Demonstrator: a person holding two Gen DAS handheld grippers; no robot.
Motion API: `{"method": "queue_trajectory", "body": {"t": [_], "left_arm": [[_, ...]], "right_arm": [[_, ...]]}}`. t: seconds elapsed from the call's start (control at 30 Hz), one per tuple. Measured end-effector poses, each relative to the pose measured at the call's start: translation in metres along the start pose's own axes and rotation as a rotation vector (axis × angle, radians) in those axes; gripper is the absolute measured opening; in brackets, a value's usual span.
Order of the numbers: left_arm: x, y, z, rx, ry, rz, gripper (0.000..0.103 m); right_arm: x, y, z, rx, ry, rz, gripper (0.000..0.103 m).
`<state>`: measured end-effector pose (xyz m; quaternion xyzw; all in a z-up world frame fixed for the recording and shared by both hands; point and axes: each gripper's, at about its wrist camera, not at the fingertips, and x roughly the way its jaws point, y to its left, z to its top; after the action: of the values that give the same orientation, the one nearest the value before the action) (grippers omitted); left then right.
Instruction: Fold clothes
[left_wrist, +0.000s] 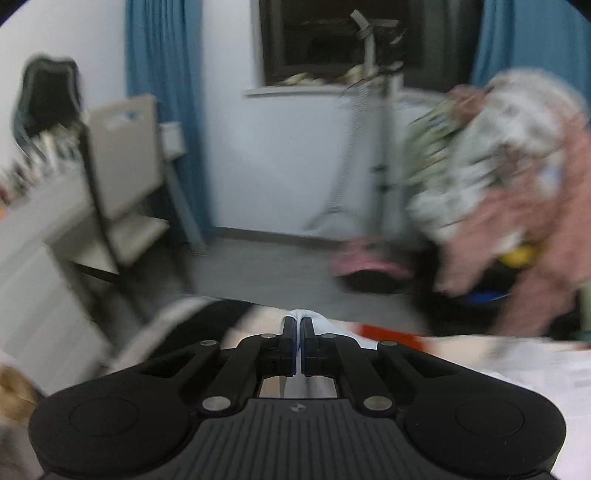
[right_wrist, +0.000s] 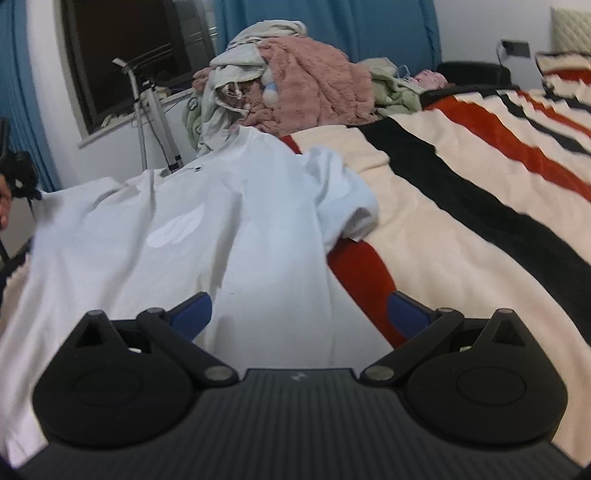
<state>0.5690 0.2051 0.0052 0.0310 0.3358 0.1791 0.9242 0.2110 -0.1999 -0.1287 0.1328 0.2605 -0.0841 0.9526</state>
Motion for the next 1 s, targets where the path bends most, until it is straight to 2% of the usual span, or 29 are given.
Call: {"method": "queue_trajectory", "body": {"t": [0.03,0.07,0.13,0.23,0.27,0.33,0.37,0.43,0.47,0.5,0.6,0.7,0.8,0.9,1.0], "left_arm": [[0.013,0.002,0.001,0.025,0.012,0.040,0.002],[0.024,0.004,-0.004,0.030,0.029,0.045,0.002],[0.046,0.010,-0.017,0.027,0.067,0.036,0.002],[0.052,0.014,-0.039,0.025,0.065,0.000,0.006],[0.048,0.017,-0.044,0.029,0.051,-0.016,0.009],[0.031,0.026,-0.054,0.007,0.054,-0.052,0.025],[0.019,0.031,-0.060,-0.011,0.065,-0.086,0.034],[-0.011,0.036,-0.072,-0.011,0.076,-0.147,0.037],[-0.031,0.040,-0.079,-0.001,0.076,-0.171,0.042],[-0.055,0.044,-0.089,0.006,0.084,-0.193,0.046],[-0.132,0.063,-0.123,-0.012,0.129,-0.292,0.050],[-0.214,0.077,-0.177,0.000,0.202,-0.368,0.057],[-0.278,0.094,-0.239,0.008,0.326,-0.417,0.058],[-0.320,0.107,-0.297,-0.006,0.465,-0.448,0.060],[-0.345,0.107,-0.332,0.020,0.504,-0.446,0.062]], "right_arm": [[0.002,0.004,0.000,-0.020,-0.005,-0.004,0.103],[0.003,0.007,0.000,-0.036,-0.013,-0.008,0.103],[0.006,0.014,0.000,-0.070,-0.026,-0.016,0.103],[0.011,0.019,0.000,-0.102,-0.034,-0.022,0.103],[0.013,0.020,0.000,-0.110,-0.035,-0.024,0.103],[0.016,0.023,0.000,-0.127,-0.038,-0.027,0.103],[0.018,0.024,-0.001,-0.135,-0.039,-0.028,0.103],[0.018,0.024,0.000,-0.137,-0.039,-0.026,0.103],[0.018,0.024,0.000,-0.135,-0.040,-0.024,0.103],[0.017,0.023,0.000,-0.133,-0.041,-0.022,0.103],[0.008,0.022,0.002,-0.139,-0.062,-0.016,0.103],[-0.004,0.020,0.006,-0.148,-0.085,-0.012,0.103],[-0.024,0.013,0.010,-0.134,-0.104,0.005,0.103],[-0.050,0.006,0.015,-0.122,-0.136,0.022,0.103],[-0.076,0.002,0.016,-0.135,-0.150,0.022,0.103]]}}
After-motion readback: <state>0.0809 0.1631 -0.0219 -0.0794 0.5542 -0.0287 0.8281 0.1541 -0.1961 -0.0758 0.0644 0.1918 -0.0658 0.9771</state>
